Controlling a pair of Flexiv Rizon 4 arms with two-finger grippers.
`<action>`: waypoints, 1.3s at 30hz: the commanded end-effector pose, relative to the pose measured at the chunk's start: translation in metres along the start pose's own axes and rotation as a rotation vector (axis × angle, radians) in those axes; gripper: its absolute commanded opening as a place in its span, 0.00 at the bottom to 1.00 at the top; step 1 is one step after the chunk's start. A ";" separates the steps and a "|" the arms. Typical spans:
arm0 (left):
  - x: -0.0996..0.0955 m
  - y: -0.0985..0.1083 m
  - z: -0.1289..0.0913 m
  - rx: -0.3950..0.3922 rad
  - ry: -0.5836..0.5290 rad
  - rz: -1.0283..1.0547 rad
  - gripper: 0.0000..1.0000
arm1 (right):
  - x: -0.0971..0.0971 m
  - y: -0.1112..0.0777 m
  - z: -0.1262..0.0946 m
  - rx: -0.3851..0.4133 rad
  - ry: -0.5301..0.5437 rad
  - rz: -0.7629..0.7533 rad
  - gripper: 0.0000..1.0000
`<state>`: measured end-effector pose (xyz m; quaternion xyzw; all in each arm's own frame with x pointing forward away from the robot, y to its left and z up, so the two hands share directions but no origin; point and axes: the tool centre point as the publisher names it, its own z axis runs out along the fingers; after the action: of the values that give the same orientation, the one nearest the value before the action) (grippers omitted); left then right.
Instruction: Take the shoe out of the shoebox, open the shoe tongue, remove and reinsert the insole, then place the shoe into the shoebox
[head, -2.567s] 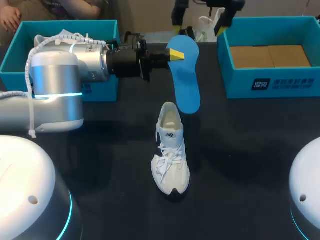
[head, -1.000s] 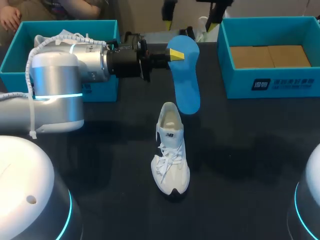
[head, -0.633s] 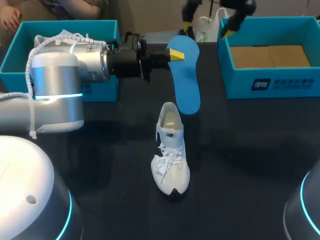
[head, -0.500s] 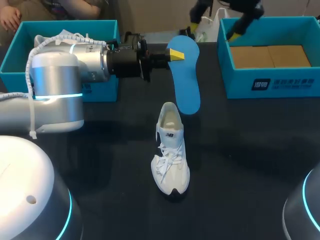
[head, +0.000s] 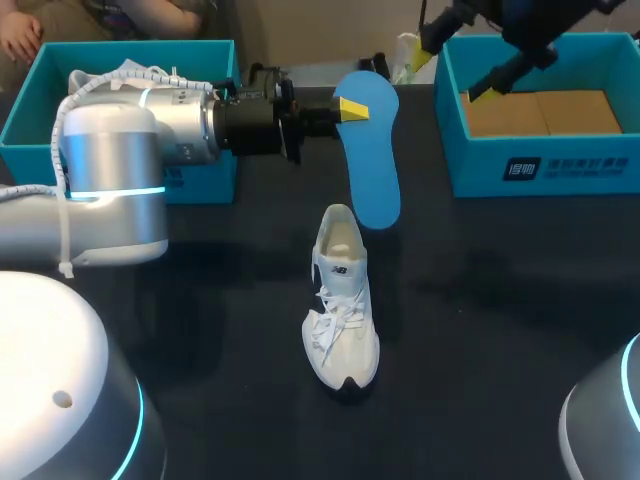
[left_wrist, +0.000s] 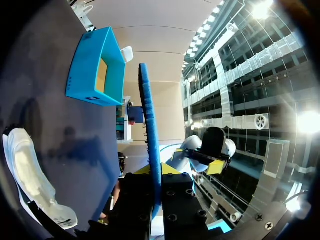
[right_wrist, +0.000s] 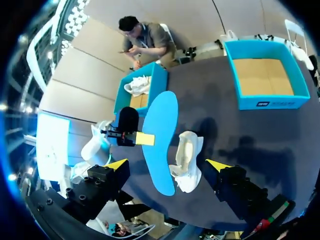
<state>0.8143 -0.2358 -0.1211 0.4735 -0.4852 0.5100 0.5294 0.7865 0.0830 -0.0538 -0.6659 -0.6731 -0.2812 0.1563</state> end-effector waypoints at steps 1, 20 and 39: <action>0.000 0.000 0.000 -0.001 -0.003 0.000 0.00 | -0.009 -0.002 0.006 -0.010 0.357 0.003 1.00; 0.000 0.000 0.000 -0.001 -0.003 0.000 0.00 | -0.030 0.005 0.036 -0.003 0.566 0.050 1.00; 0.000 0.000 0.000 -0.001 -0.003 0.000 0.00 | -0.053 0.014 0.049 -0.005 0.685 0.066 1.00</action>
<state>0.8143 -0.2357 -0.1212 0.4735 -0.4852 0.5100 0.5294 0.8122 0.0673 -0.1172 -0.5607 -0.5639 -0.4770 0.3743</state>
